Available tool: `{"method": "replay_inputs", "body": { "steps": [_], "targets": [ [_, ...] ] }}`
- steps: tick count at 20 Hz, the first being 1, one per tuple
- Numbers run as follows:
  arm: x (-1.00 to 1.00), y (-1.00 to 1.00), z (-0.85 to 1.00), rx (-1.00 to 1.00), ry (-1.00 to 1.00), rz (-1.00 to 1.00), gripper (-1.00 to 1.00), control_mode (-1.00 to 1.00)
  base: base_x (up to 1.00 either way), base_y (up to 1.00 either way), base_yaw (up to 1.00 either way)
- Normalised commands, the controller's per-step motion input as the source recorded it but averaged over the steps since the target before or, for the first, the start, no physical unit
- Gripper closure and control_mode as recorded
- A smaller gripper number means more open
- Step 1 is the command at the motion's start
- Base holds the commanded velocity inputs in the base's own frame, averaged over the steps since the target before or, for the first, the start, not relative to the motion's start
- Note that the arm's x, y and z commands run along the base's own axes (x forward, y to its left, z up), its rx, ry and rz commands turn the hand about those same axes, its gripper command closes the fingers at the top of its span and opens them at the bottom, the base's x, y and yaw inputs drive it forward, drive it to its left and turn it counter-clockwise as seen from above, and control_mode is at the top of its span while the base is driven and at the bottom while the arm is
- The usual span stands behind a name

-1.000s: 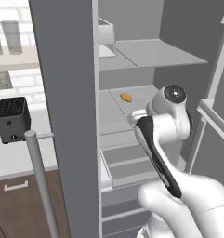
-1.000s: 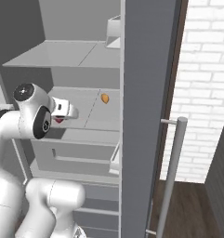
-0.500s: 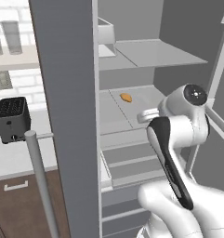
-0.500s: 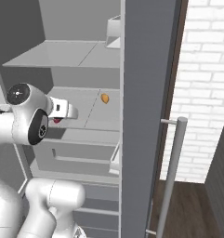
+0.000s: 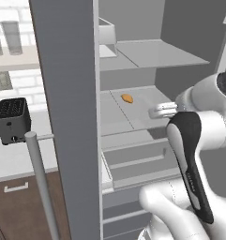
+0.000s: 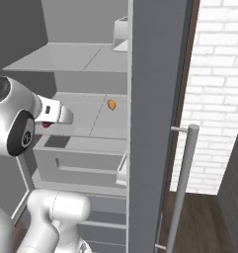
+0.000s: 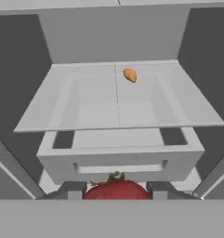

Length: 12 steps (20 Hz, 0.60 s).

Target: Take the strawberry from the fridge and place it on top of the pancake, located on the dining counter.

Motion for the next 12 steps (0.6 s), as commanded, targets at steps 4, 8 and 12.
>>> {"method": "replay_inputs", "body": {
  "steps": [4,8,12],
  "targets": [
    [-0.71,0.0,0.06,0.01,-0.1,0.0,1.0,-1.0,0.0,0.0,0.0],
    [-0.56,0.0,0.0,0.0,-0.2,-0.01,1.0,-1.0,0.0,0.0,0.0],
    [-0.54,0.0,0.0,0.0,-0.17,-0.02,1.0,-1.0,0.0,0.0,0.0]
  ]
}}
